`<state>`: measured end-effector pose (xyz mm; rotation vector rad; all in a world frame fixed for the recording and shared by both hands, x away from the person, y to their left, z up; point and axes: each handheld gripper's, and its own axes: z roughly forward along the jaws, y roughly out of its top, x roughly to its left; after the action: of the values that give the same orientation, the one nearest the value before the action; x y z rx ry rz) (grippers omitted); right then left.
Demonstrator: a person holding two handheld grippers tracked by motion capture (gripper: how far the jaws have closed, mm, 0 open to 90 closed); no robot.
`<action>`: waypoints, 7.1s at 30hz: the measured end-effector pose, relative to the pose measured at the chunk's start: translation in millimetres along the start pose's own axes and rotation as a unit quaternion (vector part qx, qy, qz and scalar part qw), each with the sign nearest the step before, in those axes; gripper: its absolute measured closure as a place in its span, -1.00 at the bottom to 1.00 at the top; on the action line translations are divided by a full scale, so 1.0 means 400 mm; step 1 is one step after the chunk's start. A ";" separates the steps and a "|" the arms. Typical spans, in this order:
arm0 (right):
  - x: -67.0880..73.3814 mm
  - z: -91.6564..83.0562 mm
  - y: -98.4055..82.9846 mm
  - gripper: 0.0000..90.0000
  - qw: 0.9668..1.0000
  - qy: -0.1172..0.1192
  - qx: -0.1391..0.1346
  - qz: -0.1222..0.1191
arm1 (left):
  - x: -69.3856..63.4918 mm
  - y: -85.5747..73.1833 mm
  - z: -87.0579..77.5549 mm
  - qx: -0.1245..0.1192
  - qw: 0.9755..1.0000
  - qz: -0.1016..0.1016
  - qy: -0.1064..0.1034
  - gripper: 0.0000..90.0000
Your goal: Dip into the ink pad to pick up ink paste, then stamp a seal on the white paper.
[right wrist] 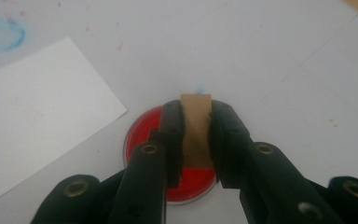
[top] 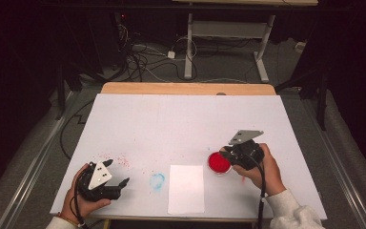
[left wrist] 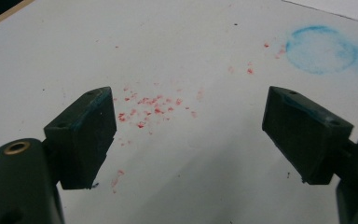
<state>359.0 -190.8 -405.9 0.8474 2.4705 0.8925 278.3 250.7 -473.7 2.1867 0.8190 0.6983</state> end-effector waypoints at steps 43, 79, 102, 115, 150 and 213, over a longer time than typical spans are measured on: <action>0.005 0.108 -0.028 0.69 0.998 0.017 0.067 0.001 | -0.001 0.000 0.004 0.008 1.000 0.006 -0.001 -0.63; 0.013 0.111 -0.036 0.70 0.998 0.008 0.062 -0.006 | -0.003 -0.002 0.006 0.010 1.000 0.005 -0.005 -0.62; -0.002 0.037 -0.019 0.69 1.000 0.009 0.008 0.002 | 0.004 -0.005 0.010 0.010 1.000 -0.007 -0.014 -0.62; -0.014 0.001 -0.007 0.69 1.000 -0.003 -0.022 0.004 | 0.004 -0.013 0.004 0.016 1.000 -0.009 -0.008 -0.62; 0.106 -0.110 0.059 0.69 0.992 0.034 -0.107 -0.049 | -0.004 -0.006 0.003 0.015 1.000 0.008 -0.003 -0.62; 0.293 0.108 0.037 0.69 0.983 0.119 0.022 -0.136 | -0.006 -0.007 0.010 0.029 0.999 0.014 -0.002 -0.62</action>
<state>300.2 -86.1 -443.8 0.4207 2.7334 0.8855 278.7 248.9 -478.8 2.2535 0.8177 0.6910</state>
